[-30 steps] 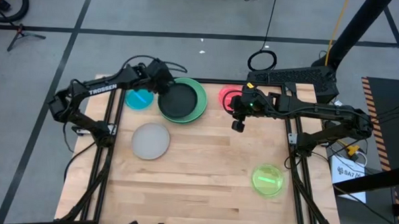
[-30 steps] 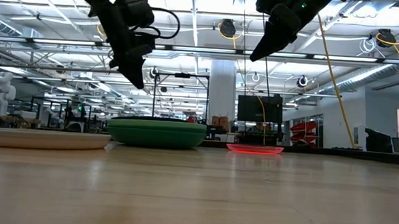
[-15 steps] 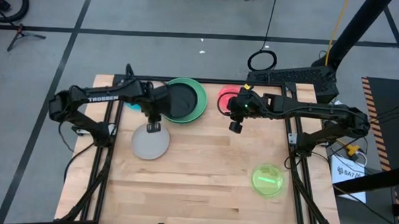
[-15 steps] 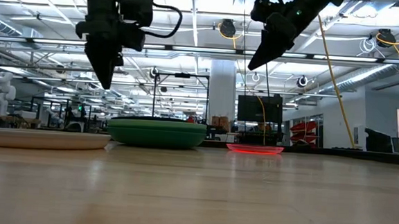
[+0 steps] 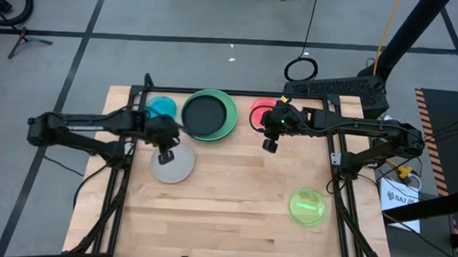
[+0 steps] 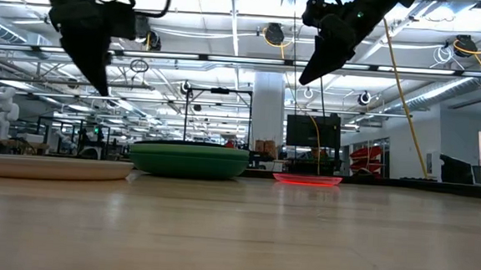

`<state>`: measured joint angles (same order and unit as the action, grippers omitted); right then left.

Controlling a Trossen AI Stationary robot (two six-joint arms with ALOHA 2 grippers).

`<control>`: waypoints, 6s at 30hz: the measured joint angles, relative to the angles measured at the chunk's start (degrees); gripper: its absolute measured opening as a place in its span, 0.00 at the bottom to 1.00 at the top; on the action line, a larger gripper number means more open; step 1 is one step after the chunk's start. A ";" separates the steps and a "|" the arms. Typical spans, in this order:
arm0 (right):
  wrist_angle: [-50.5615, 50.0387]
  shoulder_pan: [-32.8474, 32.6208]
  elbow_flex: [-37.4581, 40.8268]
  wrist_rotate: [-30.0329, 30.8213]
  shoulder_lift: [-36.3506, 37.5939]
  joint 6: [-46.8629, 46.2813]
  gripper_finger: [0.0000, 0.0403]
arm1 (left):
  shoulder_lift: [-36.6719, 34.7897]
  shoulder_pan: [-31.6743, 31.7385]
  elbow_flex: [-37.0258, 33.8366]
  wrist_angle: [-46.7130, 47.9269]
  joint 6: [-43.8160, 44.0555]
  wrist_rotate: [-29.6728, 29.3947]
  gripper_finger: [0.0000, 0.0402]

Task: Stack plastic plates
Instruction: Stack the gray plate on the black plate

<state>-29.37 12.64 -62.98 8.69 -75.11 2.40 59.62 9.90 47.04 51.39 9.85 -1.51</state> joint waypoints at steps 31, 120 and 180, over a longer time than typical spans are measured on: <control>2.63 0.00 0.00 0.02 0.00 2.79 0.23 | -5.62 -8.66 -9.04 13.95 46.43 -12.33 0.18; 2.60 0.00 0.00 0.02 -0.02 3.25 0.23 | 8.30 -0.92 -20.38 -11.41 35.73 -8.42 0.17; 4.60 0.00 0.00 0.03 -0.02 5.83 0.23 | 2.78 18.88 6.15 -12.15 5.66 -13.52 0.03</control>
<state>-24.78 12.64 -62.98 8.72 -75.13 8.23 62.40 28.78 53.19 39.24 15.51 -15.03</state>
